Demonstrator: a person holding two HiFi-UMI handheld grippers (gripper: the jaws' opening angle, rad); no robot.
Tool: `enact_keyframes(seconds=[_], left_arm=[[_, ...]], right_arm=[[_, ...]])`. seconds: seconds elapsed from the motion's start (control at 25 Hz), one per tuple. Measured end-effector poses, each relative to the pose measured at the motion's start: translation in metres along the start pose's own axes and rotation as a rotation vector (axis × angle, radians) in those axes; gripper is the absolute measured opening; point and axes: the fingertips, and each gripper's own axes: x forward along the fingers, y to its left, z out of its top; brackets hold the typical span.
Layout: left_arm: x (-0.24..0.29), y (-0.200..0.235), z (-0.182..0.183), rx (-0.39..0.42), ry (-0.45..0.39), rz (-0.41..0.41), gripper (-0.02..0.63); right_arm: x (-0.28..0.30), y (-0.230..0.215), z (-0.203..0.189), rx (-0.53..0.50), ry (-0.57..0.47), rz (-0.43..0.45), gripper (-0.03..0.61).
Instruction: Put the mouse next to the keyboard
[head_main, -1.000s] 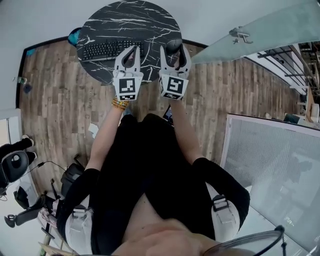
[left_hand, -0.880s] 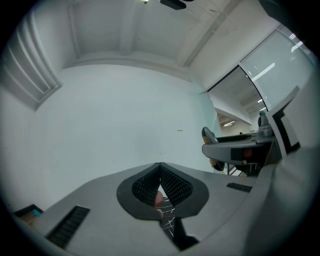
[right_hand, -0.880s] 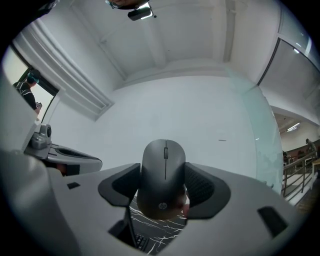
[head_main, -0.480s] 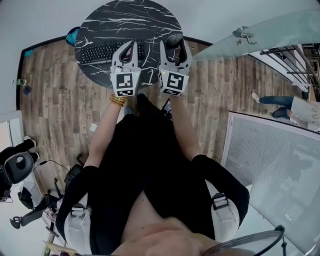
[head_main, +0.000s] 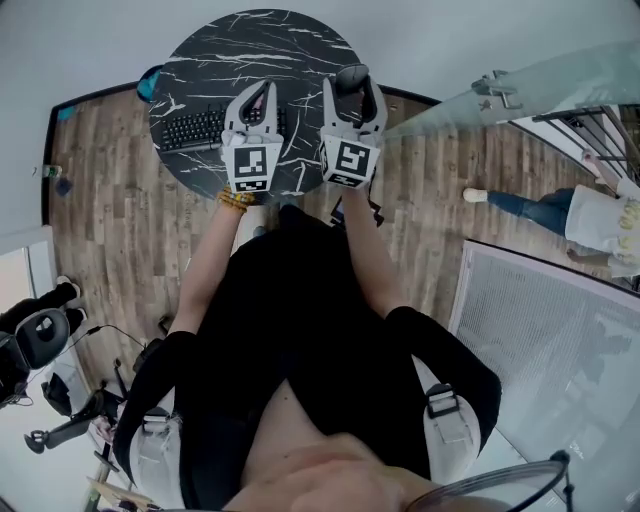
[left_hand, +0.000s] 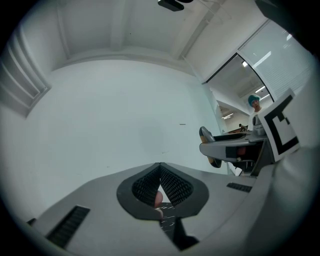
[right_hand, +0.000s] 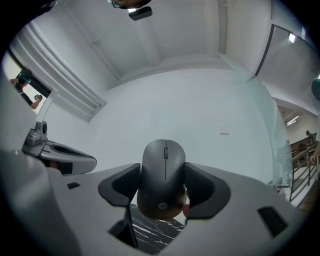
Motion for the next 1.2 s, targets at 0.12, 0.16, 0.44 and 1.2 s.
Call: enact_keyframes(seconds=[0.12, 0.16, 0.44, 1.2], left_arm=[[0.018, -0.001, -0.003, 0.022, -0.001, 0.016, 0.009], [0.023, -0.003, -0.003, 0.038, -0.001, 0.019, 0.008], [0.047, -0.005, -0.019, 0.028, 0.033, 0.030, 0.009], [0.074, 0.003, -0.061, -0.038, 0.096, -0.010, 0.009]], right_arm=[[0.019, -0.009, -0.006, 0.000, -0.008, 0.023, 0.278], [0.024, -0.012, -0.008, 0.002, -0.009, 0.030, 0.278], [0.047, -0.024, -0.028, 0.034, 0.013, 0.052, 0.278], [0.074, -0.018, -0.092, 0.024, 0.141, 0.039, 0.278]])
